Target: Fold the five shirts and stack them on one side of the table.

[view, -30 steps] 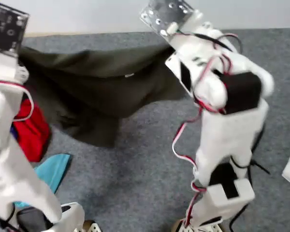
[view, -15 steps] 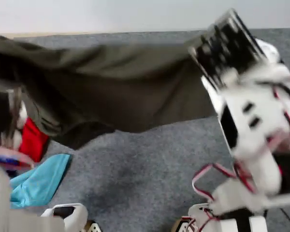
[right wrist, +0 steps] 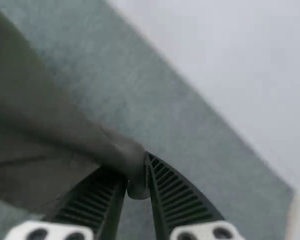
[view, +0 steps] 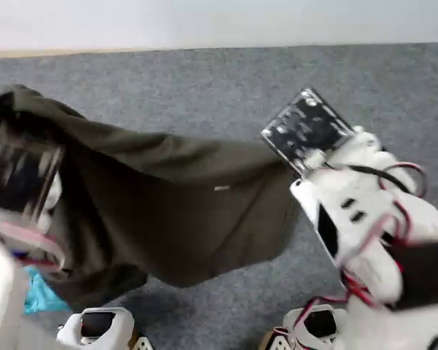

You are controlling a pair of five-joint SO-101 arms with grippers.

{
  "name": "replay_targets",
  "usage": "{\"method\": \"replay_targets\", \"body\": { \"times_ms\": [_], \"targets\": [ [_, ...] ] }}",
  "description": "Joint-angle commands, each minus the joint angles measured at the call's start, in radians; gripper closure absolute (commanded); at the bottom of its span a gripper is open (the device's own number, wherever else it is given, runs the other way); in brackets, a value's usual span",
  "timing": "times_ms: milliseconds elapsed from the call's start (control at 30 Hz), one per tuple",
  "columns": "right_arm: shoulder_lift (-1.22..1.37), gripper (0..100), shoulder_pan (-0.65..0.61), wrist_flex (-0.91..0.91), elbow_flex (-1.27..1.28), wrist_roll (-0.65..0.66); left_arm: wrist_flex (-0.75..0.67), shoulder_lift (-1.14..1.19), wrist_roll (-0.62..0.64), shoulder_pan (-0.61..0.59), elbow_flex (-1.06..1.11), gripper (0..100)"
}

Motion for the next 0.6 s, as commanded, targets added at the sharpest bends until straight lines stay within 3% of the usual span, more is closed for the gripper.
{"method": "replay_targets", "body": {
  "times_ms": [0,267,567],
  "targets": [
    [0.018,98.8,-0.005,0.021,0.178,-0.003,0.017,0.006,0.008,0.003,0.223,100],
    [0.171,98.8,0.031,-0.349,0.522,-0.003,-0.209,0.124,0.005,0.003,0.719,100],
    [0.507,98.8,0.077,-0.771,0.562,-0.003,-0.499,0.358,0.009,0.003,0.843,100]
  ]
}}
